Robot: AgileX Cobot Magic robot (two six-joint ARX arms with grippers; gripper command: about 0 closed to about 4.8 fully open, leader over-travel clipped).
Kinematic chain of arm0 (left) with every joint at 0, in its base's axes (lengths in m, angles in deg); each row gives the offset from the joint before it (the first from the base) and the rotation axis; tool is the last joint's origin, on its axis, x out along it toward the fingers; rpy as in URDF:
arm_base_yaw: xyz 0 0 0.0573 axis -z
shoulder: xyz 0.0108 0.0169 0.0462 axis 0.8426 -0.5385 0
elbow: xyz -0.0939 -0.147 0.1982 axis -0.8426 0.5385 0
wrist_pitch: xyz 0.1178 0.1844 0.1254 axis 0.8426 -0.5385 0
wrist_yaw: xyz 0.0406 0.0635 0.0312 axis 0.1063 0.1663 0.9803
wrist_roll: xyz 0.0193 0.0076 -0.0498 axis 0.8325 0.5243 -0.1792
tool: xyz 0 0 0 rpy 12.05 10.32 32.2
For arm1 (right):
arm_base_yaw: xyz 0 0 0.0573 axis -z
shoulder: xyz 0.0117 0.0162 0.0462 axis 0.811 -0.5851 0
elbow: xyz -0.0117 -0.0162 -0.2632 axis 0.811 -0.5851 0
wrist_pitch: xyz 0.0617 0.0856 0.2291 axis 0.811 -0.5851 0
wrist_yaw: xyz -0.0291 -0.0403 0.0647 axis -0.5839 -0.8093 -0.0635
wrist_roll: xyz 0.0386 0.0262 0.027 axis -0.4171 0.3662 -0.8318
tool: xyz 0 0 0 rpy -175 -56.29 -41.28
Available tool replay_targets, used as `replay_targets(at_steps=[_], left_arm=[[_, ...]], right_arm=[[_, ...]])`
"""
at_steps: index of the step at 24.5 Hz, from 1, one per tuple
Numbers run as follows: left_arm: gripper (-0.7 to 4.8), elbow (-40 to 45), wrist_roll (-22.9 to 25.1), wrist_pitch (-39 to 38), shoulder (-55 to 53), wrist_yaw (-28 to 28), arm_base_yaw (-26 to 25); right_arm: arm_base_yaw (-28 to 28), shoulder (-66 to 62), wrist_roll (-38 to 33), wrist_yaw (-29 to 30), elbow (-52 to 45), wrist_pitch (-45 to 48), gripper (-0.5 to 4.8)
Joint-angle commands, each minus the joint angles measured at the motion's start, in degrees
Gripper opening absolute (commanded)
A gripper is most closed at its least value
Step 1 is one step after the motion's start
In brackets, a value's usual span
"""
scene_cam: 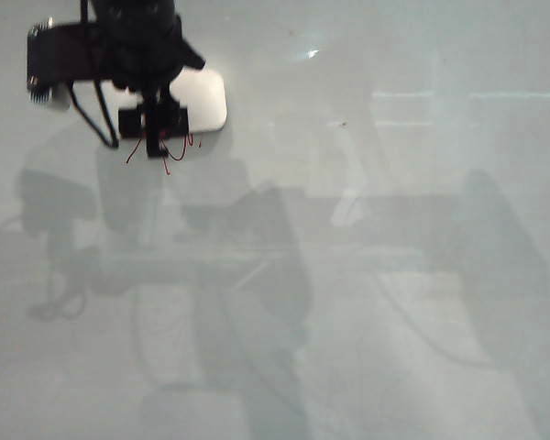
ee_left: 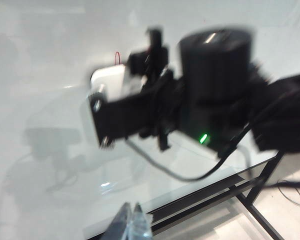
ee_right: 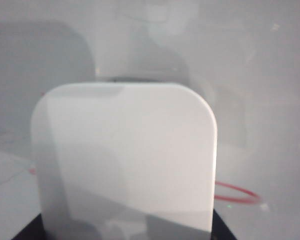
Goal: Grab the whiteboard eraser that is attached to the surface of the whiteboard and use it to clean the writing on the whiteboard.
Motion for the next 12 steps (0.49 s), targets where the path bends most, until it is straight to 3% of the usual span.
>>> replay_targets(at_steps=[1,6,12], left_arm=[[-0.05,-0.11,0.04,0.35,-0.04,-0.26,0.02],[-0.05,-0.11,0.02,0.37,-0.04,-0.28,0.02],[-0.05,-0.11,0.02,0.39,-0.04,-0.26,0.02]], right_arm=[[0.00,-1.36,-1.95,0.13,0.35,0.63,1.48],[-0.26,-0.26,0.48,-6.01,2.01,1.95,1.48],[-0.63,3.63,2.58,-7.96,2.36,4.48,1.48]])
